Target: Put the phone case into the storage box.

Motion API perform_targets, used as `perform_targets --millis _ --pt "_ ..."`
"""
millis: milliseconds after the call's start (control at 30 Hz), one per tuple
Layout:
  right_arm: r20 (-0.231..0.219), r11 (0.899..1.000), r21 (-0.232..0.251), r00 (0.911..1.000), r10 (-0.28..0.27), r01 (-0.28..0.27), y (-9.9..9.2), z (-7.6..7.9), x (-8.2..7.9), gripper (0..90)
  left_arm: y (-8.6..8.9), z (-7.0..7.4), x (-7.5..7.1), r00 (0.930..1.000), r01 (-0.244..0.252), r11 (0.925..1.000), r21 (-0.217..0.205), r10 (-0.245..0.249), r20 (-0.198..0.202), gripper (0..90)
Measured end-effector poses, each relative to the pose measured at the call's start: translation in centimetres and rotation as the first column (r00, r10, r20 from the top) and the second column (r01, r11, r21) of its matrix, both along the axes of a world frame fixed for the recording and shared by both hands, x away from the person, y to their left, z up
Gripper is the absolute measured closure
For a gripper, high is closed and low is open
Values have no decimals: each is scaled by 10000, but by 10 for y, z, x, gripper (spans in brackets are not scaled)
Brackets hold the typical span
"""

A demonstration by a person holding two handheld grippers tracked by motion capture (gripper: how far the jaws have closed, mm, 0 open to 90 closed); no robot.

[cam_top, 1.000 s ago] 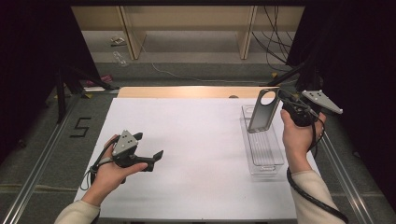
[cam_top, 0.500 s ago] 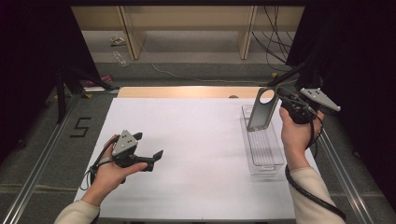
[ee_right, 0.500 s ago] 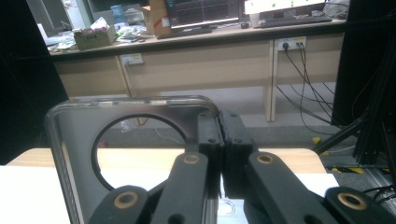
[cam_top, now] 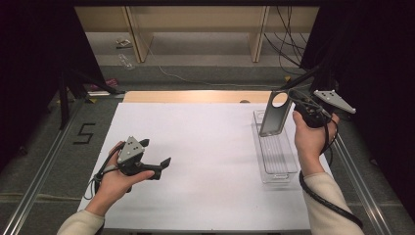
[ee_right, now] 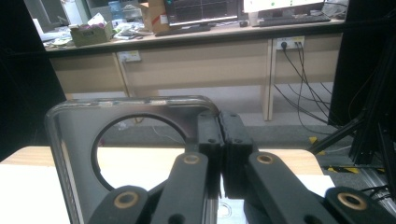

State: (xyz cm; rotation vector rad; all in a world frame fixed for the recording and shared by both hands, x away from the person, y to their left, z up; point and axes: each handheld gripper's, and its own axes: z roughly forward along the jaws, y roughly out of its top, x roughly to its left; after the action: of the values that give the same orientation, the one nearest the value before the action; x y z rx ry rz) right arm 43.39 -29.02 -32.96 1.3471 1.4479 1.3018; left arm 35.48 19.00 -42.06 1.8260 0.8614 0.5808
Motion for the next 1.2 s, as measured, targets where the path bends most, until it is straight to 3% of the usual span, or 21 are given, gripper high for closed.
perform_targets --millis 1200 --pt "-264 9991 -335 9993 -266 257 -6 7 20 888 0 0 0 10000 -10 10000 -24 10 -18 25"
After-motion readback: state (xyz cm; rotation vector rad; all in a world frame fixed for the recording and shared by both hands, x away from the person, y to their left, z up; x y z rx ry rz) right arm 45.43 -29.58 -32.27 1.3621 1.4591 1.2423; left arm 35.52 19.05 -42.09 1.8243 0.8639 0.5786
